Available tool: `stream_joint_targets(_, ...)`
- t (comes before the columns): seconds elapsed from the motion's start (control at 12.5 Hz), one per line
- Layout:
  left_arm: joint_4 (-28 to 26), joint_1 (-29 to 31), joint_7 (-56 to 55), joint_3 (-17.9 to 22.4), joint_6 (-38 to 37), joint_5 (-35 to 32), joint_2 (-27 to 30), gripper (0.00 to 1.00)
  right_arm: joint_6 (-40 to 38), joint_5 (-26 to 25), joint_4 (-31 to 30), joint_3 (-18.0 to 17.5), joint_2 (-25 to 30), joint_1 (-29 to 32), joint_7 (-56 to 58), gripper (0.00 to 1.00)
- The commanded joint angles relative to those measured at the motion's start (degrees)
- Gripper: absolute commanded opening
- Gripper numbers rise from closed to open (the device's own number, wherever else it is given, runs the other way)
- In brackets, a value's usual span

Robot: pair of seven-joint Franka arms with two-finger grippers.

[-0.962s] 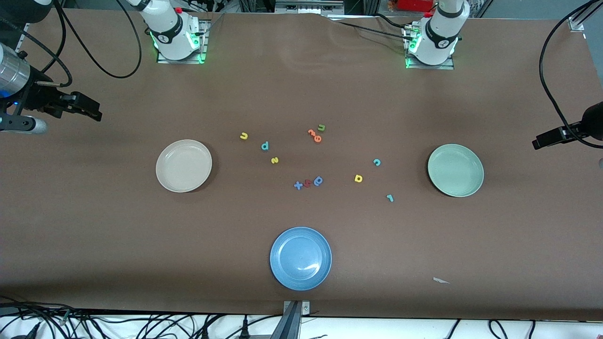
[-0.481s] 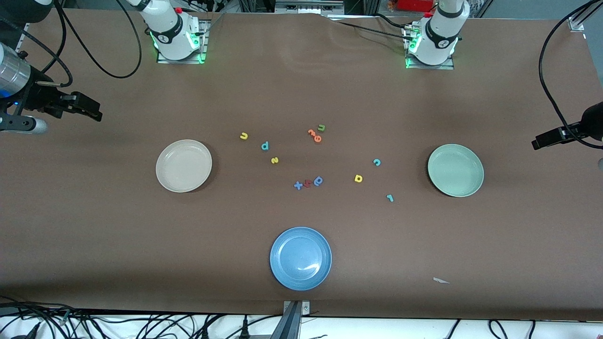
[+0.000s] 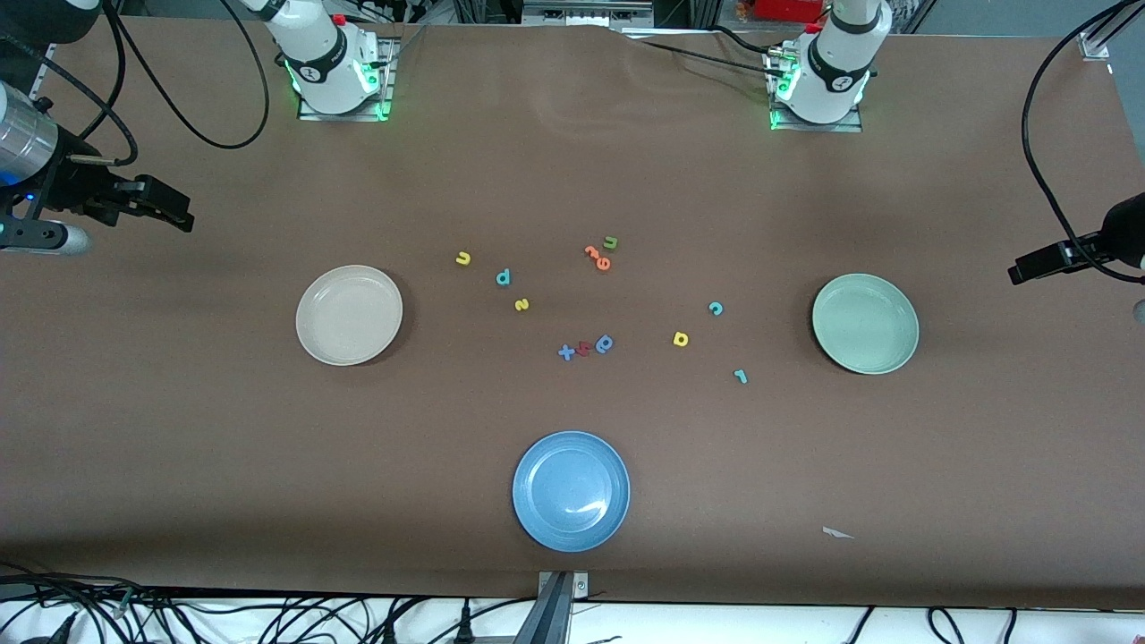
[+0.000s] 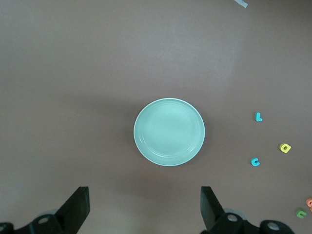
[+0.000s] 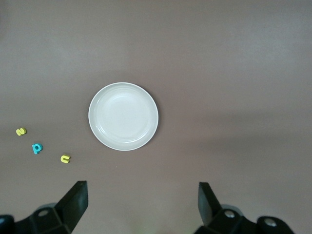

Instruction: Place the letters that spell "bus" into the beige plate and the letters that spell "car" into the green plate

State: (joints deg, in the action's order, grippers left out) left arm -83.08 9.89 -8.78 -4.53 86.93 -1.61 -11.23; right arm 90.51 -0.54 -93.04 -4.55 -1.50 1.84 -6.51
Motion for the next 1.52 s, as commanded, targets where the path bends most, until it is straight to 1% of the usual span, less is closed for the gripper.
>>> stream_joint_targets(0.0,-0.33,-0.31,-1.33,-0.04,0.17,0.38,0.33,1.00,0.55,0.10,-0.57,-0.19,0.53,-0.08,-0.17,1.00)
stream_joint_targets(0.48,-0.33,-1.28,-3.26,-0.13,0.17,0.38,0.24,1.00,0.46,0.10,-0.57,-0.19,0.53,-0.08,-0.17,1.00)
stream_joint_targets(1.44,-0.41,-1.37,-3.26,-0.13,0.26,0.47,-0.20,0.99,0.28,0.10,-0.57,-0.19,0.62,-0.34,-0.17,1.00)
